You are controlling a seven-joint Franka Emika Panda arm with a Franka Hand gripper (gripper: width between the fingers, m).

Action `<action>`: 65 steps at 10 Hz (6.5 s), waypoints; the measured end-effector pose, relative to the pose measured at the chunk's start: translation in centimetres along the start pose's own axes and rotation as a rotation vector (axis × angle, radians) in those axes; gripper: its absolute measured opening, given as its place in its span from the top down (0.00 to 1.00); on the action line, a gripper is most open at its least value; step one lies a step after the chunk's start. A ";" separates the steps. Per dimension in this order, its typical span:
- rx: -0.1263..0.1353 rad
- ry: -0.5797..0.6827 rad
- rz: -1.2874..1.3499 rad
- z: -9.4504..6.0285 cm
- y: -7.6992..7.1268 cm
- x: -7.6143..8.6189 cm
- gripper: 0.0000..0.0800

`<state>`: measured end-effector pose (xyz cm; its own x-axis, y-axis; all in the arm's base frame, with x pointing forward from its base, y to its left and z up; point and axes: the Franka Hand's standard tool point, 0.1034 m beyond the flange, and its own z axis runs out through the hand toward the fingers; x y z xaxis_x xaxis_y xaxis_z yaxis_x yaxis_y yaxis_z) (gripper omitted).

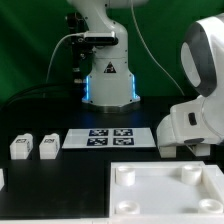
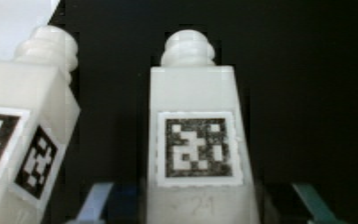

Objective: Assemble one leg

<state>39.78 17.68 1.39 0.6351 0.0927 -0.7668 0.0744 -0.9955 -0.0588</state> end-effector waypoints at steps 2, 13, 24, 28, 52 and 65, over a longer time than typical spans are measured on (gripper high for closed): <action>0.001 0.002 -0.025 -0.6 0.2 0.0 0.64; -0.014 0.844 -0.135 -18.3 5.4 -3.6 0.64; -0.095 1.462 -0.181 -25.5 8.9 0.4 0.64; -0.066 1.435 -0.203 -24.8 8.6 4.7 0.64; -0.046 1.489 -0.200 -21.7 7.4 8.4 0.19; 0.092 0.768 -0.161 -22.4 7.9 9.0 0.19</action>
Offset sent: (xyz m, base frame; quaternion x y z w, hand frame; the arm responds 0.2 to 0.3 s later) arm 0.0493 -0.0264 0.0642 -0.0028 0.0937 -0.0700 0.9931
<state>63.31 11.11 8.41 0.9777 0.1895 -0.0905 0.1673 -0.9633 -0.2101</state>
